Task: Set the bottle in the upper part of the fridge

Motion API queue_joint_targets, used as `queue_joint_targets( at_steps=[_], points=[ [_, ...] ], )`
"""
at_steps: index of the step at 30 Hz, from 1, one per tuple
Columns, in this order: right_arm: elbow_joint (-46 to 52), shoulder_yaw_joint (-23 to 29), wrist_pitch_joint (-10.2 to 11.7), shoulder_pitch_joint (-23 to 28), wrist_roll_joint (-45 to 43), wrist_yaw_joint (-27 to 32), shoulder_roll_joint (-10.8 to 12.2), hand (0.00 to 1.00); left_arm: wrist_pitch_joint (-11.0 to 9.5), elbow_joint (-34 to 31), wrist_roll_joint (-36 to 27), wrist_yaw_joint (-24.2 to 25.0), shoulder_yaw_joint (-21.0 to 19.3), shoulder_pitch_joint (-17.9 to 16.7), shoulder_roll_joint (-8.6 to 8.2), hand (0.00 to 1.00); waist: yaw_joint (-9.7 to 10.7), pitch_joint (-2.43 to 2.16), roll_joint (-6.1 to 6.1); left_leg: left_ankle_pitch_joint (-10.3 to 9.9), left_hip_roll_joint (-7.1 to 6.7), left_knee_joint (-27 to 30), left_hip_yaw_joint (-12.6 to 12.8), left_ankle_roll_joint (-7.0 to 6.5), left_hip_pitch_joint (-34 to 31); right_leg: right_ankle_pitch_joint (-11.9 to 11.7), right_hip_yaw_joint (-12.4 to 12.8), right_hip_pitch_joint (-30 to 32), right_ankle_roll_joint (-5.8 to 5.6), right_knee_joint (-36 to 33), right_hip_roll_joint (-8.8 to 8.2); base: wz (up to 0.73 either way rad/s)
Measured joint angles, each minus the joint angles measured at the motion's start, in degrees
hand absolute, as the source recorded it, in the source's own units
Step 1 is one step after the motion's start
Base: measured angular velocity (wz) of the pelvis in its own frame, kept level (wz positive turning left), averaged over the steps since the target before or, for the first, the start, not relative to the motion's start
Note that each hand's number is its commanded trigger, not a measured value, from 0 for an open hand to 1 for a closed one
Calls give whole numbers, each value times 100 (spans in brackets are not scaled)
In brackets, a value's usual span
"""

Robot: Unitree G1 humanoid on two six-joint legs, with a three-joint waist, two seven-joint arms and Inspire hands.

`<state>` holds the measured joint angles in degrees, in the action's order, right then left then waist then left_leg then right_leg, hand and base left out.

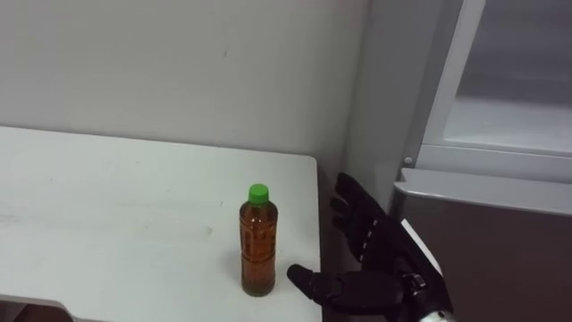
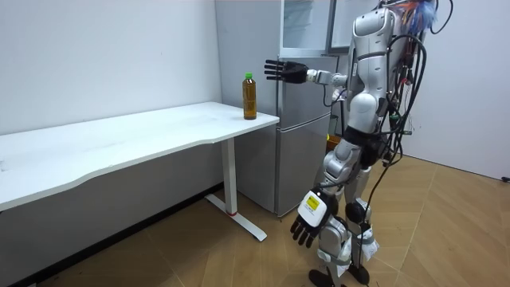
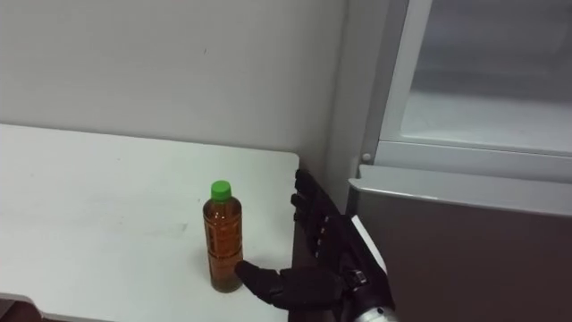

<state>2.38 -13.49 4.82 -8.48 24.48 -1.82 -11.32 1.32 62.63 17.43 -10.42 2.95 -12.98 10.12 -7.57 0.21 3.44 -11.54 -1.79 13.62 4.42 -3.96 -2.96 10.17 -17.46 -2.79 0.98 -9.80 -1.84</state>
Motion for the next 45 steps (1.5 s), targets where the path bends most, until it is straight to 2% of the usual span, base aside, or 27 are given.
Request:
queue_joint_targets(
  at_steps=[8, 12, 19, 27, 35, 38, 45],
  points=[
    [-443, -162, 3, -351, 35, 465, 1, 0, 3, 7, -108, -43, 96, 63, 2, 0, -217, 9, -14, 20, 1, 5, -44, 9, -91, -4, -173, 74, 7, -4, -16, 3],
    [-685, -334, 45, -590, 90, 732, -1, 0, 24, 15, -158, -71, 208, 80, 2, 0, -254, 15, -22, 47, 1, -11, -77, 22, -167, -8, -277, 133, 13, 0, -22, 4],
    [-1037, -406, 47, -626, 36, 1067, 2, 0, 71, 35, -216, -77, 238, 105, -1, 0, -369, 30, -32, 67, 0, -48, -103, 28, -208, -12, -332, 183, 19, 3, -25, 1],
    [-1264, -398, 46, -769, 73, 1184, 11, 0, 236, 8, -211, -123, 293, 98, -65, 0, -390, 75, -112, 71, -7, -40, -153, 31, -272, -12, -416, 224, 18, 2, -31, 3],
    [-1741, -413, 46, -1224, 354, 1480, 109, 0, 357, -81, -210, -270, 425, 86, -63, 0, -390, 60, -172, 105, -5, -62, -153, 43, -338, -12, -537, 305, 19, 2, -40, 0],
    [-1763, -421, 46, -1230, 360, 1578, 232, 0, 363, -80, -210, -300, 521, 88, -63, 0, -391, 61, -174, 109, -4, -71, -158, 45, -335, -12, -594, 303, 19, 2, -46, 0],
    [-1815, -444, 46, -1231, 419, 1797, 361, 0, 418, -119, -214, -308, 553, 64, -67, 0, -399, 60, -227, 112, -9, -60, -170, 39, -348, -12, -631, 290, 19, -3, -56, 0]
  ],
)
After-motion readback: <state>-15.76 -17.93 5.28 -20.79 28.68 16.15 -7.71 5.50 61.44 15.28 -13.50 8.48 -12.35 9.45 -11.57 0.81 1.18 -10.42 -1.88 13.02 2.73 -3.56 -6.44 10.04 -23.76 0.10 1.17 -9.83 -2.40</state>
